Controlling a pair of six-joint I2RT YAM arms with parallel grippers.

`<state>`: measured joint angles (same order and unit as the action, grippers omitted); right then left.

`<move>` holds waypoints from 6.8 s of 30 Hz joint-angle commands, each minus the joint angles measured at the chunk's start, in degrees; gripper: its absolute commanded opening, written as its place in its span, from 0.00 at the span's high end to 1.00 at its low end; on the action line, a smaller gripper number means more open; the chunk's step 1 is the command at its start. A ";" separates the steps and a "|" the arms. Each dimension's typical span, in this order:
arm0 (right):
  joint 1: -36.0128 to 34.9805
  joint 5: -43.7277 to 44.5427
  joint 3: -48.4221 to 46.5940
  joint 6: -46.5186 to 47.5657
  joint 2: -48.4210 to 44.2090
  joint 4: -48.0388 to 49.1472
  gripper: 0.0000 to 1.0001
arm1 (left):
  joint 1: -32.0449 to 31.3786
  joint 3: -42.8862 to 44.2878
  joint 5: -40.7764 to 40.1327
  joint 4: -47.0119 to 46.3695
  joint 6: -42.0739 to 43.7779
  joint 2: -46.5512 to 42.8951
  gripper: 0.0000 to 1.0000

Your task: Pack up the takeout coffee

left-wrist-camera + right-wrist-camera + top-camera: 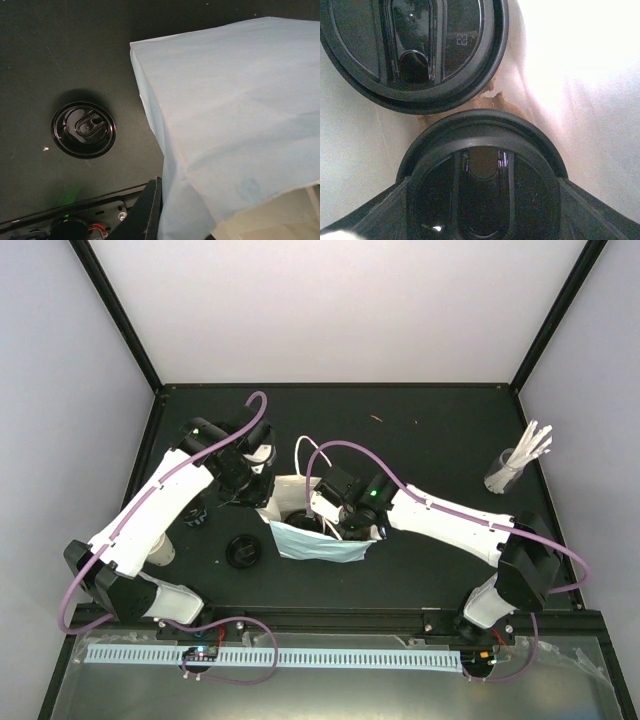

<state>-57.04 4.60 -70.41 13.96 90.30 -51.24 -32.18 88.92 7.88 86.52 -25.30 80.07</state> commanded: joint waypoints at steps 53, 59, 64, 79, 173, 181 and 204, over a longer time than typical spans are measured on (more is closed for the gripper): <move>-0.77 -4.04 -12.42 0.46 -7.26 -7.13 0.00 | 0.86 6.07 0.35 2.48 1.48 3.51 0.98; -0.97 -6.61 -12.34 0.48 -9.09 -3.28 0.00 | 0.86 6.48 0.38 2.43 1.61 3.84 0.98; -0.97 -8.18 -11.92 0.21 -9.98 -1.59 0.00 | 0.86 7.05 0.22 2.44 1.89 4.10 0.98; -0.97 -11.37 -7.84 -0.09 -13.74 5.55 0.00 | 0.82 8.78 -0.27 2.45 2.34 4.98 0.98; 21.42 11.83 8.31 -41.12 -48.26 10.26 0.00 | 7.23 -11.16 -13.68 -36.01 7.77 -34.01 0.01; 28.34 19.93 2.81 -43.58 -38.15 -3.71 0.00 | 7.22 -25.32 -13.01 -41.16 9.86 -40.98 0.01; 56.52 19.07 -12.58 -49.08 -19.45 -20.73 0.22 | 7.22 -40.77 -12.60 -46.84 13.32 -47.24 0.01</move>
<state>-4.03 20.78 -79.99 -33.36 71.96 -69.23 -25.19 47.42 -5.98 42.19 -13.54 33.12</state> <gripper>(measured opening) 0.783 0.987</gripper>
